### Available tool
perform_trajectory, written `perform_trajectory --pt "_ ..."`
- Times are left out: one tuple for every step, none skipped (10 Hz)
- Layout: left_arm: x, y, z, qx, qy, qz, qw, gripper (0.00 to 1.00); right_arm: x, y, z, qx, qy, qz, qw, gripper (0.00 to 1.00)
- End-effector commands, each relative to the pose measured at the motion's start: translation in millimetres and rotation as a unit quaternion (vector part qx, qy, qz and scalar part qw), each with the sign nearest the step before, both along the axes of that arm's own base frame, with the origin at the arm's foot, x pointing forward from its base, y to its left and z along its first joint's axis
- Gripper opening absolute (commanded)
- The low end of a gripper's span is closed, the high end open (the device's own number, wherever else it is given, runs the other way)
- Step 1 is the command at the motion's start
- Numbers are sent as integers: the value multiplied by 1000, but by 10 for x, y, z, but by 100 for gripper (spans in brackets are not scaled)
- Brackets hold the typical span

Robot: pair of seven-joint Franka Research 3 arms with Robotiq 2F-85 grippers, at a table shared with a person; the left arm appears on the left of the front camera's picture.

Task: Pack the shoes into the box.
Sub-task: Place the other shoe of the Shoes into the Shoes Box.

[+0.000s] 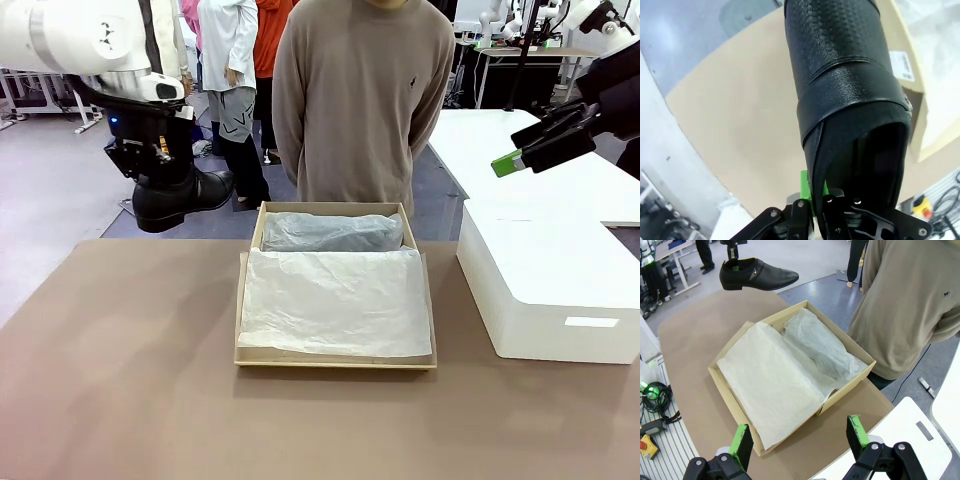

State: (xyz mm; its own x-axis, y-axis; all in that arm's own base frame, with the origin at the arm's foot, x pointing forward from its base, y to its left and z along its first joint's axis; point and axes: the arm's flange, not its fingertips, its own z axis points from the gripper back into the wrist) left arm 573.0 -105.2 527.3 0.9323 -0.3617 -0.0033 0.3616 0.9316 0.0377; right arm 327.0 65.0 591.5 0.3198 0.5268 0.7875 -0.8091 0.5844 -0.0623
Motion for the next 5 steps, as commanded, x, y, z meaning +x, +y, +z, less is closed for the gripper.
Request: perform_trajectory --pt "78 -117 114 -5 -20 47 999 0 5 1 -6 8 -1 5 1000 100" --pt "47 -149 139 12 -12 46 999 0 5 1 -6 8 -1 5 1000 100" --pt "27 -85 18 -2 -3 22 1000 0 5 1 -6 8 -1 5 1000 100" --pt "27 -85 18 -2 -3 22 1000 0 5 1 -6 8 -1 5 1000 100" --pt "27 -85 18 -2 -3 22 1000 0 5 1 -6 8 -1 5 1000 100"
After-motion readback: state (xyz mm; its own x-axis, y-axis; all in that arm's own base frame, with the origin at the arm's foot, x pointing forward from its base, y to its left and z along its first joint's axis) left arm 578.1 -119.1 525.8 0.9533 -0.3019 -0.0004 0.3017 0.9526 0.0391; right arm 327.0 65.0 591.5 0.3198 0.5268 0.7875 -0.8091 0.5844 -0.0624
